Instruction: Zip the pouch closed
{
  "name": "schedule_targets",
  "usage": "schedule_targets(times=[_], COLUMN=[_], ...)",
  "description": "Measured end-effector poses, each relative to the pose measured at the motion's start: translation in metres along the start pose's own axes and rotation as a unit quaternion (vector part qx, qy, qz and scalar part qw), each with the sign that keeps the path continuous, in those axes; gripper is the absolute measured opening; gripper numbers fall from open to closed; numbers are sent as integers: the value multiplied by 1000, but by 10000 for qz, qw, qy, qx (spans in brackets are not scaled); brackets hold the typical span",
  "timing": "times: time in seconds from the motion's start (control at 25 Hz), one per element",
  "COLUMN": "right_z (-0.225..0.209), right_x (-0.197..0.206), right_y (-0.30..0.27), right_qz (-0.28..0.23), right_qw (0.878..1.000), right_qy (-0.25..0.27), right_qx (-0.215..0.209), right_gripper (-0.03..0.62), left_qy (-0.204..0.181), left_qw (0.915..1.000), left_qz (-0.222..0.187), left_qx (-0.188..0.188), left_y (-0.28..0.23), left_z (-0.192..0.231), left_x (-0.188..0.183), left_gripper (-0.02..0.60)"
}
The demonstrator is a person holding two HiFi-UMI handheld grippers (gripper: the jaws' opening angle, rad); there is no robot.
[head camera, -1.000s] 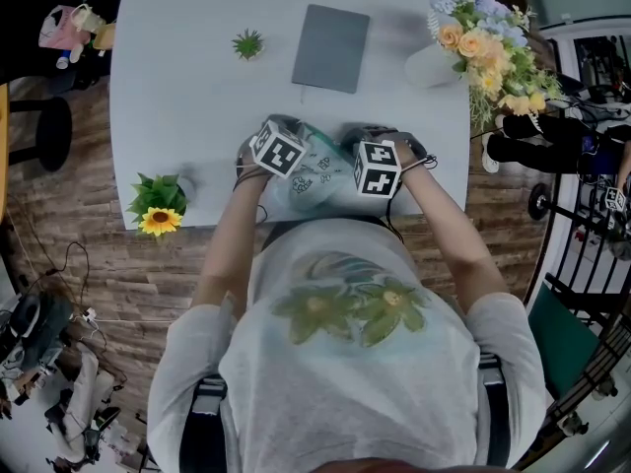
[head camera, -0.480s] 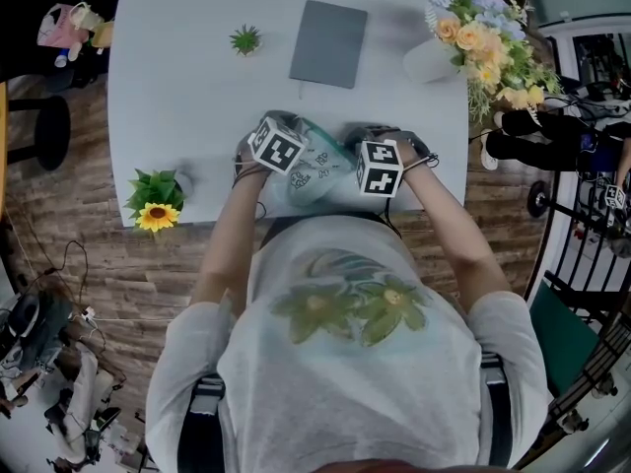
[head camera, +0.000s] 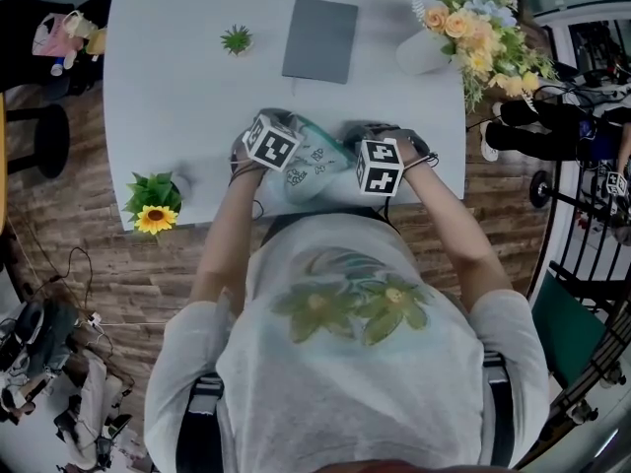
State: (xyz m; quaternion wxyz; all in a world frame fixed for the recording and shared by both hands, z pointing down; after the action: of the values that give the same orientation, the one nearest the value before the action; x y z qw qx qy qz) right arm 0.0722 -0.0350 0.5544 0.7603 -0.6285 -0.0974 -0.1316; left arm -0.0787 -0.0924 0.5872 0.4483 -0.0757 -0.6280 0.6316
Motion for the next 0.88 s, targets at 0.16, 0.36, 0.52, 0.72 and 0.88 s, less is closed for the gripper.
schedule_targets(times=[0.16, 0.36, 0.52, 0.72, 0.88], right_z=[4, 11, 18, 26, 28], right_x=[6, 14, 21, 27, 27], right_y=[3, 5, 8, 9, 9], right_qz=[-70, -18, 41, 72, 96], right_qw=[9999, 9999, 9997, 9993, 9989], right_qy=[-83, -161, -250, -358, -417], right_qx=[42, 57, 42, 73, 183], right_gripper=[18, 18, 18, 18, 18], left_qy=[1, 13, -14, -73, -198], left_qw=[10000, 10000, 10000, 9999, 9996], left_qz=[0, -1, 16, 31, 47], left_qx=[-20, -39, -70, -137, -199], left_y=[0, 0, 1, 0, 0], left_z=[0, 0, -1, -1, -2], left_x=[0, 0, 0, 0, -1], left_gripper=[23, 23, 23, 23, 23])
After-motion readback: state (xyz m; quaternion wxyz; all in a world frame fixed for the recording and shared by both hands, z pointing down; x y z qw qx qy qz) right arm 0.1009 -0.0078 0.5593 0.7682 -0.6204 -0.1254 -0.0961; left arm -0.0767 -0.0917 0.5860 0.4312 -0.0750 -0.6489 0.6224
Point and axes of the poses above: the fingertips, and each gripper's own axes: y backward along the fingers, z to its left, x out of its underside, the point moved 7 cm from there along y, backward along the fingers, and after that the axes turned 7 degrees about x, right-handed, at the moved point
